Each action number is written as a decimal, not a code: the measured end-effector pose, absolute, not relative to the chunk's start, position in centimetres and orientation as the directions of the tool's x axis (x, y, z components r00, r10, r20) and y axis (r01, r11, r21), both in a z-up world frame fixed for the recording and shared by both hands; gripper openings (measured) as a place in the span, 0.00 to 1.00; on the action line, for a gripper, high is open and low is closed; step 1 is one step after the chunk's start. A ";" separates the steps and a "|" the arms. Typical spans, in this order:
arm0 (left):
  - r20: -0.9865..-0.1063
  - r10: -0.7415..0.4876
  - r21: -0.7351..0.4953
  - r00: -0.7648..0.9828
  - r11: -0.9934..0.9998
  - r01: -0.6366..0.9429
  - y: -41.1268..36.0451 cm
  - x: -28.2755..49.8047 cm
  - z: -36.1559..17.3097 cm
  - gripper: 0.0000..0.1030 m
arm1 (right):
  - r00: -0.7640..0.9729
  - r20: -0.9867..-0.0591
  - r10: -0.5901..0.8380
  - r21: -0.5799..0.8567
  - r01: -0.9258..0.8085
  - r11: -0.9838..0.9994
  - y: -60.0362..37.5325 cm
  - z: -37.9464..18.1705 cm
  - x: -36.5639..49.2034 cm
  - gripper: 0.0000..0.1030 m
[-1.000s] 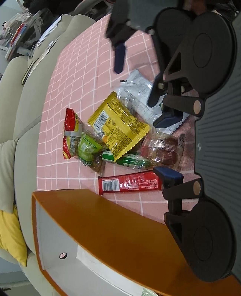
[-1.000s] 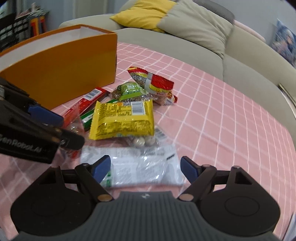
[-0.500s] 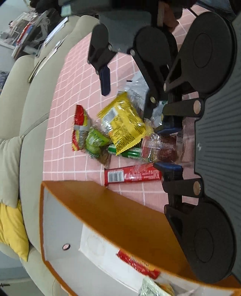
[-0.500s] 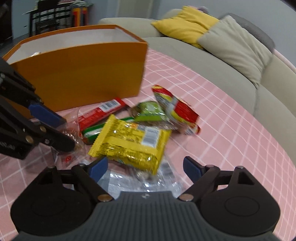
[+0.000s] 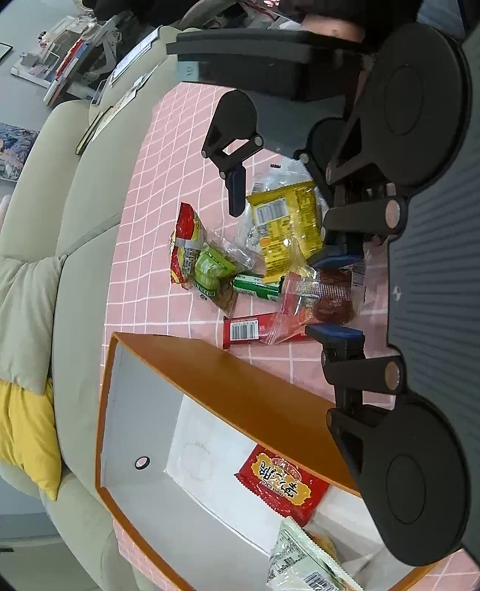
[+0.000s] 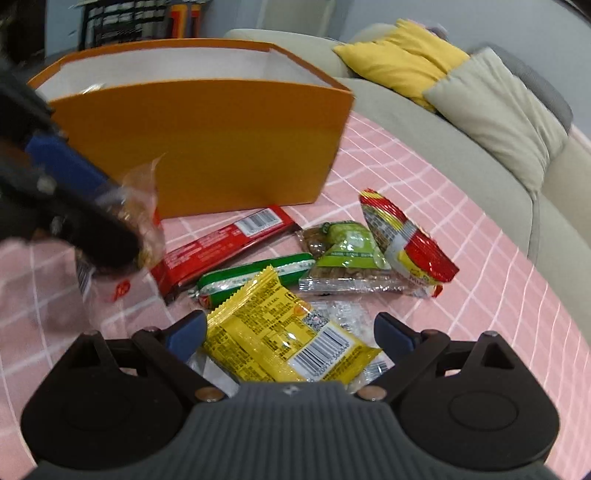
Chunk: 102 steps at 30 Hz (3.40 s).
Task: Organize snacks
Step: 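Grasp the clear brown-candy packet with left gripper while right grasps yellow packet, then carry both packets into the orange box and open both grippers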
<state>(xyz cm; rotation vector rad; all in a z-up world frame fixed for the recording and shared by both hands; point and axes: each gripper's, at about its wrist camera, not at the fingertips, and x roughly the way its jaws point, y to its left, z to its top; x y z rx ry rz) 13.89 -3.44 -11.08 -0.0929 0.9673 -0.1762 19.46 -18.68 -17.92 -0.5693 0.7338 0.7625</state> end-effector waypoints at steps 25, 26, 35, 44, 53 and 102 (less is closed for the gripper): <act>-0.828 -0.199 -0.164 0.525 0.980 0.112 -2.9 9.6 -10.9 0.34 | 0.286 -0.870 0.402 -0.090 -0.893 0.441 -19.8 -17.0 16.1 0.75; -0.828 -0.197 -0.164 0.525 0.980 0.110 -2.9 9.5 -10.9 0.34 | 0.283 -0.871 0.401 -0.087 -0.894 0.440 -19.7 -17.1 15.9 0.75; -0.823 -0.188 -0.155 0.535 0.982 0.108 -2.7 8.2 -10.3 0.34 | 0.271 -0.878 0.395 -0.029 -0.853 0.521 -18.6 -17.1 15.1 0.53; -0.804 -0.192 -0.158 0.563 0.981 0.109 -2.4 6.7 -9.2 0.34 | 0.331 -0.873 0.357 -0.064 -0.805 0.590 -18.3 -15.8 13.8 0.48; -0.739 -0.207 -0.168 0.642 0.978 0.122 -1.9 4.5 -6.1 0.34 | 0.459 -0.828 0.321 -0.138 -0.723 0.676 -19.1 -11.7 11.5 0.48; -0.971 -0.066 -0.049 0.229 0.996 0.080 10.9 19.0 -11.7 0.34 | 0.290 -0.944 0.156 -0.183 -0.855 0.486 4.0 -12.0 27.4 0.48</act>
